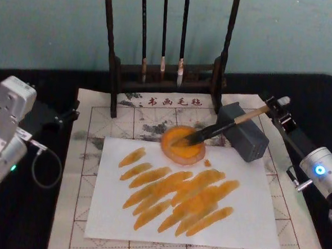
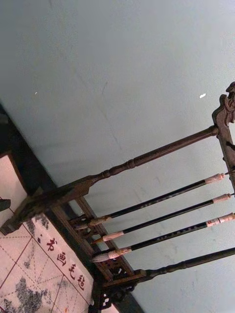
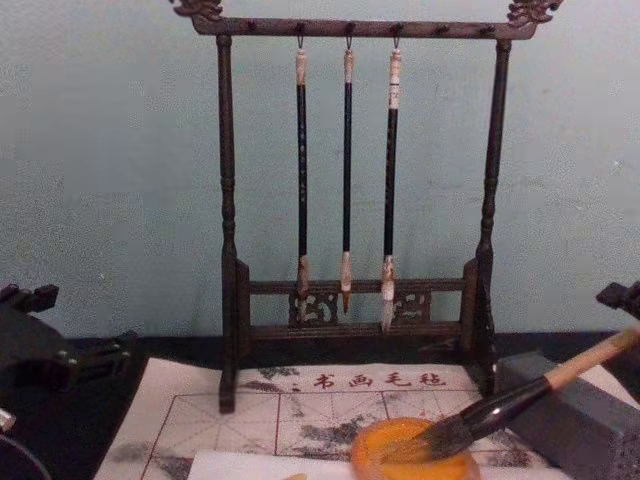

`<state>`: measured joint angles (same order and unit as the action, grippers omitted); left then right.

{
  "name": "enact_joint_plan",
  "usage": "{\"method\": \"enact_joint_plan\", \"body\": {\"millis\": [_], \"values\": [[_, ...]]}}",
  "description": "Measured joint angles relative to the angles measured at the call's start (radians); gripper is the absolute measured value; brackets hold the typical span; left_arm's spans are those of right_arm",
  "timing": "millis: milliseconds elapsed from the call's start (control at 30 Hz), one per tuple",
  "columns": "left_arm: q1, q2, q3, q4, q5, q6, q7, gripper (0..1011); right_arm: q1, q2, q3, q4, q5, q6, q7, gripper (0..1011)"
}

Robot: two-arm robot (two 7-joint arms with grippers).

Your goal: Pick up the brush from the inkstone, write on the paper, then place the brush back to its original position.

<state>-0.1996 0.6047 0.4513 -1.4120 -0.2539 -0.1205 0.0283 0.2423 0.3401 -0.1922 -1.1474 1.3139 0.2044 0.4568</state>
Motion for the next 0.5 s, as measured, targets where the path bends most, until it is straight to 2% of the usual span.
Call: {"method": "enact_joint_plan", "body": {"millis": [367,500], "values": [[0.0,0.0,0.0,0.0,0.0,0.0,0.0,1001,-0.001,0.0,0.001,-0.001,-0.002,0.0,-0.001,998],[0.0,0.0,0.0,0.0,0.0,0.0,0.0,1001,-0.001,0.0,0.001,-0.001,-0.002,0.0,-0.001,930]]}}
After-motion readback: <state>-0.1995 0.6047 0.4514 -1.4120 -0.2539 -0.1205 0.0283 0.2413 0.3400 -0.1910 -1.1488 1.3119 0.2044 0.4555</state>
